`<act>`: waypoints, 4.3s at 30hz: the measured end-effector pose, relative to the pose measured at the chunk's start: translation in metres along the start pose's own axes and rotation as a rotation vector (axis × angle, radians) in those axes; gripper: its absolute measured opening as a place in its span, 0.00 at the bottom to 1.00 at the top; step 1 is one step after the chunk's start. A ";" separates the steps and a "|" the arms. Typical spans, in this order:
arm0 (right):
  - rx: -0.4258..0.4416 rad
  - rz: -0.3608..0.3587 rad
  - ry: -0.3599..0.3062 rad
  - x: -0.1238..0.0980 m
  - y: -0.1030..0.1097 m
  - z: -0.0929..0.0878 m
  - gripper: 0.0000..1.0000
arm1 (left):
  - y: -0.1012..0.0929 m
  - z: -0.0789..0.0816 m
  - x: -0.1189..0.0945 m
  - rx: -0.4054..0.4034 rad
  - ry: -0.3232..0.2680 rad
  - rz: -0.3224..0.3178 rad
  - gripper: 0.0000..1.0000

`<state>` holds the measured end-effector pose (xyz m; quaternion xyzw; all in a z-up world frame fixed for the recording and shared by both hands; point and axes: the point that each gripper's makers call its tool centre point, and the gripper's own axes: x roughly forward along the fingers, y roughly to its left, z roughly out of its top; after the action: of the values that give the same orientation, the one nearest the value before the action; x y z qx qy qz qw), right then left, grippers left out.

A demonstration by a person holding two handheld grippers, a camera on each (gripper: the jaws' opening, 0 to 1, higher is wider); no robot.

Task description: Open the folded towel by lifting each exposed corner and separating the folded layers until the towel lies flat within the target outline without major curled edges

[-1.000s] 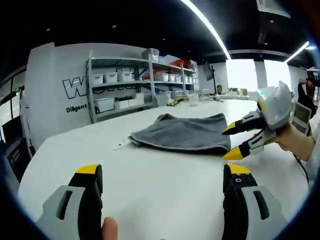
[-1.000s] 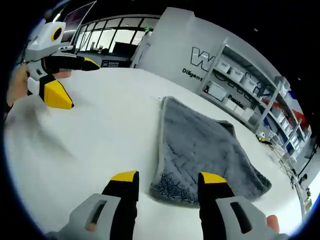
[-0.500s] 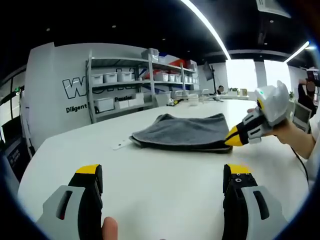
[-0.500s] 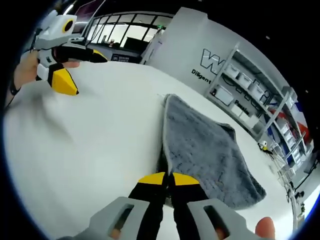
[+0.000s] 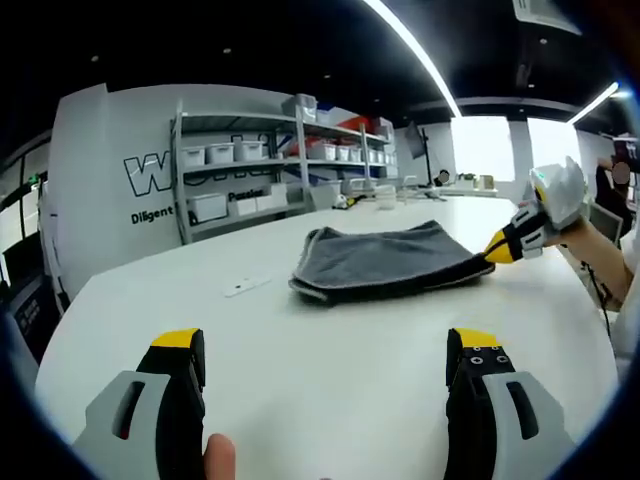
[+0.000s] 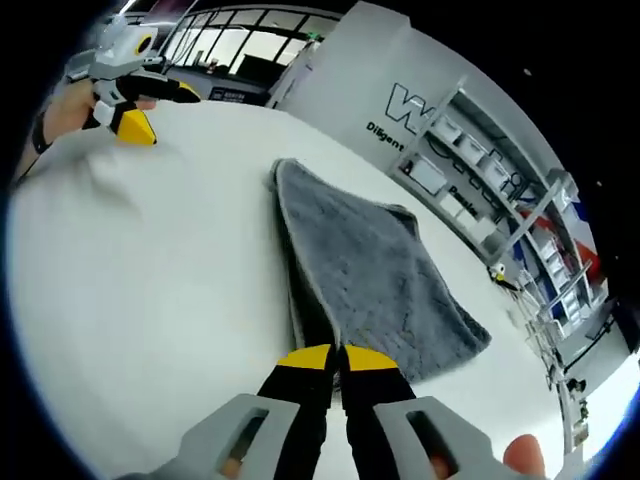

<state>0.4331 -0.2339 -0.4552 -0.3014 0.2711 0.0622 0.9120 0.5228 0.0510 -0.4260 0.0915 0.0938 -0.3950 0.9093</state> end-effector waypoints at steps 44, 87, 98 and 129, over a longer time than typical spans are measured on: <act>0.131 -0.197 0.169 -0.007 -0.160 -0.127 0.20 | -0.008 0.001 0.005 0.011 0.004 -0.040 0.99; 0.380 0.110 -0.286 -0.043 -0.071 0.043 0.97 | -0.015 0.000 0.006 0.008 0.009 -0.061 0.99; 0.102 0.099 -0.268 -0.009 -0.022 0.081 0.74 | -0.011 0.001 0.005 0.002 0.004 -0.051 0.99; -0.259 0.277 -0.188 0.056 0.065 0.071 0.00 | -0.005 0.005 0.001 -0.003 -0.010 -0.033 0.99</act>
<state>0.4953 -0.1423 -0.4709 -0.3688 0.2136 0.2490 0.8697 0.5202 0.0454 -0.4215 0.0864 0.0913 -0.4102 0.9033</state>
